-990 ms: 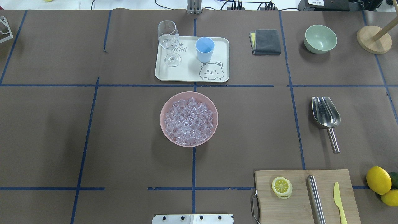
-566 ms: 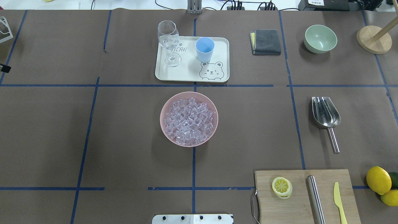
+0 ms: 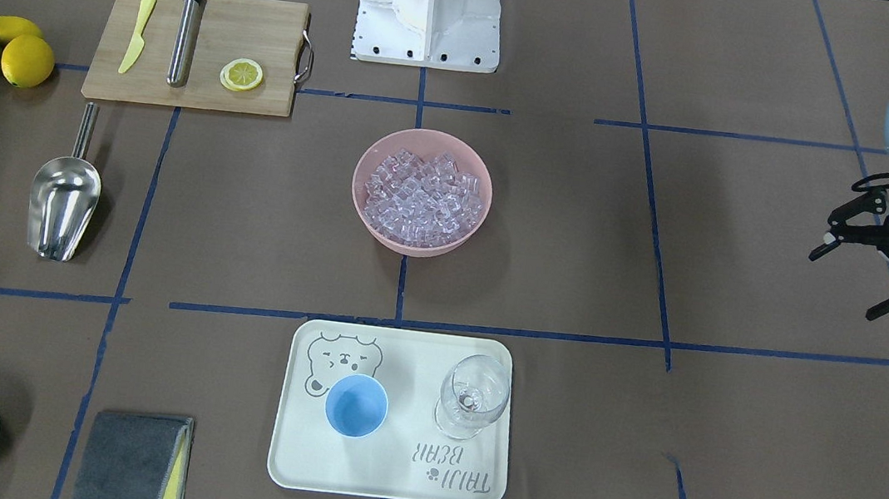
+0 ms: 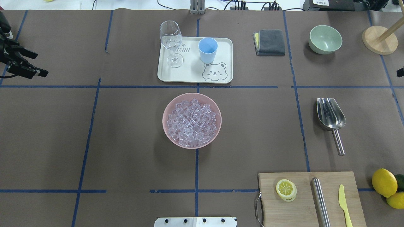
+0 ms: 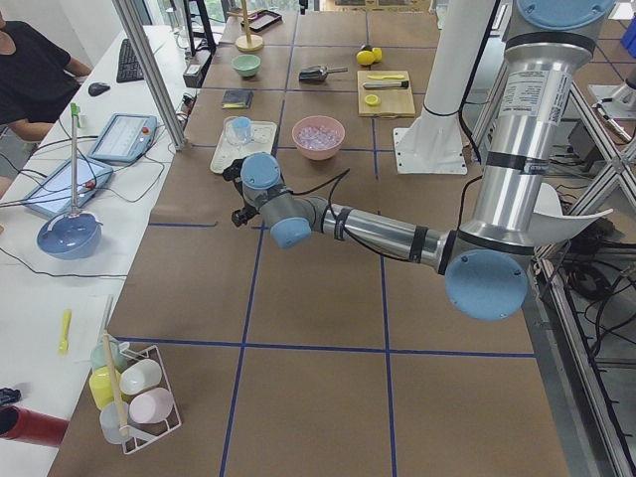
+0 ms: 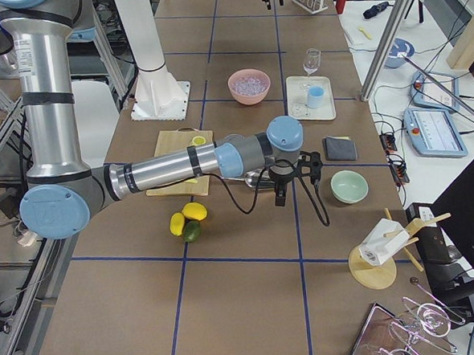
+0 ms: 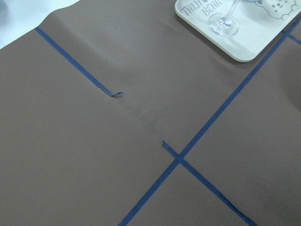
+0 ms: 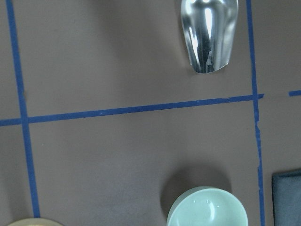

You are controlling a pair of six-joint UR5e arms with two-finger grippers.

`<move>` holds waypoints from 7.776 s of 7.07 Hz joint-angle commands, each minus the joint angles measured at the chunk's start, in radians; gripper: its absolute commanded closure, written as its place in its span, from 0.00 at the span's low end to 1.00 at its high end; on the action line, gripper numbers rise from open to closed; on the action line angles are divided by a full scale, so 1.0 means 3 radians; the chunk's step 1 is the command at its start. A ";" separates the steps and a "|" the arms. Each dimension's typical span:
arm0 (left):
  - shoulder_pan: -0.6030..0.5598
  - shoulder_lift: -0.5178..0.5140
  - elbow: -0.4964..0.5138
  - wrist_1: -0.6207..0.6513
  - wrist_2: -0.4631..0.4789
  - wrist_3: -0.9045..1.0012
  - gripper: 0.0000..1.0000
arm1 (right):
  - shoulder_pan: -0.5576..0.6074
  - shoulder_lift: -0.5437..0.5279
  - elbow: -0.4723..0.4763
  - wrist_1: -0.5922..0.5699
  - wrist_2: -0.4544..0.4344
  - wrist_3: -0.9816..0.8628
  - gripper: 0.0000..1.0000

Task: Put ice in cup with scoop
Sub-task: 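Reach the right gripper down to the silver scoop handle and grasp it, then lift the scoop toward the pink bowl while the left gripper reaches its rim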

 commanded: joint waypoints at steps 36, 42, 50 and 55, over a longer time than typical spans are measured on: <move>0.0885 -0.0361 -0.0139 -0.0256 0.0304 -0.0427 0.00 | -0.1494 0.1359 0.0715 -0.0795 -0.1361 0.1026 1.00; 0.0941 -0.0408 -0.0221 -0.0251 0.0304 -0.0449 0.00 | -0.1273 0.1287 0.0628 -0.0957 -0.0794 -0.0938 1.00; 0.1825 -0.0729 0.0034 -0.0563 0.1378 0.0407 0.01 | -0.1973 0.1696 0.0878 -0.2133 -0.1453 -0.1572 1.00; 0.2117 -0.0740 0.0168 -0.0670 0.1685 0.0395 0.00 | -0.2280 0.1962 0.0935 -0.2390 -0.1928 -0.1684 1.00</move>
